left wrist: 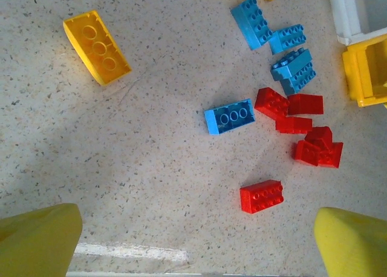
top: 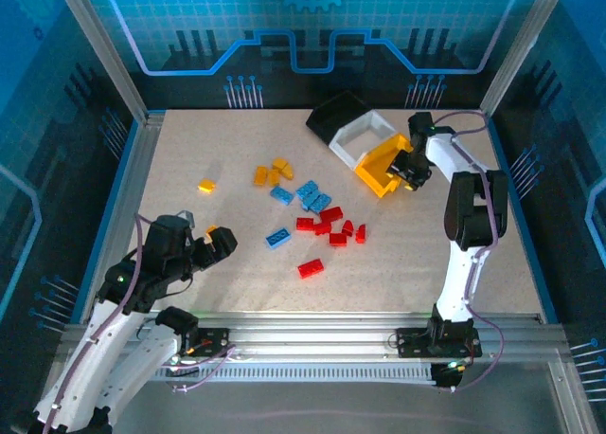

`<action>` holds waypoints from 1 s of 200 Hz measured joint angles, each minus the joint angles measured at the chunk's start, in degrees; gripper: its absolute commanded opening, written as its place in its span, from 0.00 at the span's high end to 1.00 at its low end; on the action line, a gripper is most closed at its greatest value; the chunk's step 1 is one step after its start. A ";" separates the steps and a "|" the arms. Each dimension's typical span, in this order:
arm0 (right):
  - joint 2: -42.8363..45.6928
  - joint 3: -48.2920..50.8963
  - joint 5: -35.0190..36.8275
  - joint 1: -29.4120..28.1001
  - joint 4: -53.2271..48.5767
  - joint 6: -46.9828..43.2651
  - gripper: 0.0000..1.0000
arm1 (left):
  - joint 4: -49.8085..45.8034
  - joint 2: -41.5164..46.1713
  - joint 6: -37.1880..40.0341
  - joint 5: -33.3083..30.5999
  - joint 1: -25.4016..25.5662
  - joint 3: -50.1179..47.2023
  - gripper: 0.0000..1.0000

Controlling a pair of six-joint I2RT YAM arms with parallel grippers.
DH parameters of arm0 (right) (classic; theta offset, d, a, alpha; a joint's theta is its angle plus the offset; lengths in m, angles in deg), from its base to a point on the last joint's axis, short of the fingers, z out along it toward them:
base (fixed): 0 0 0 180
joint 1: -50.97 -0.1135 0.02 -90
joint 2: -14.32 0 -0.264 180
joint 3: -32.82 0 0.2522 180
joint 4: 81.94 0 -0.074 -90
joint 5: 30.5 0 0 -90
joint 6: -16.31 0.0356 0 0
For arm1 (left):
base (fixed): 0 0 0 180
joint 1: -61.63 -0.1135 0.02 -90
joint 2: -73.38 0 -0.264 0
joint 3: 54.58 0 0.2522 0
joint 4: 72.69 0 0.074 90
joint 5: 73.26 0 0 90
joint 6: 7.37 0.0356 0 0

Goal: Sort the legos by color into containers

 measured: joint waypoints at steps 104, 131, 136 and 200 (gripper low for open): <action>0.07 -0.96 3.76 -6.80 -2.03 -10.93 0.71 | -1.36 2.82 -1.46 -0.13 0.00 -0.02 0.01; 1.66 1.05 3.74 -8.46 -2.16 -12.41 0.71 | -0.85 2.80 -1.49 -0.09 0.00 -0.28 0.01; 1.95 1.42 3.72 -8.63 -2.12 -12.74 0.71 | -0.72 2.80 -1.49 -0.09 0.00 -0.39 0.01; 4.39 3.65 3.54 -9.38 -2.12 -15.82 0.36 | 0.07 2.36 -1.49 0.20 0.00 -0.87 0.01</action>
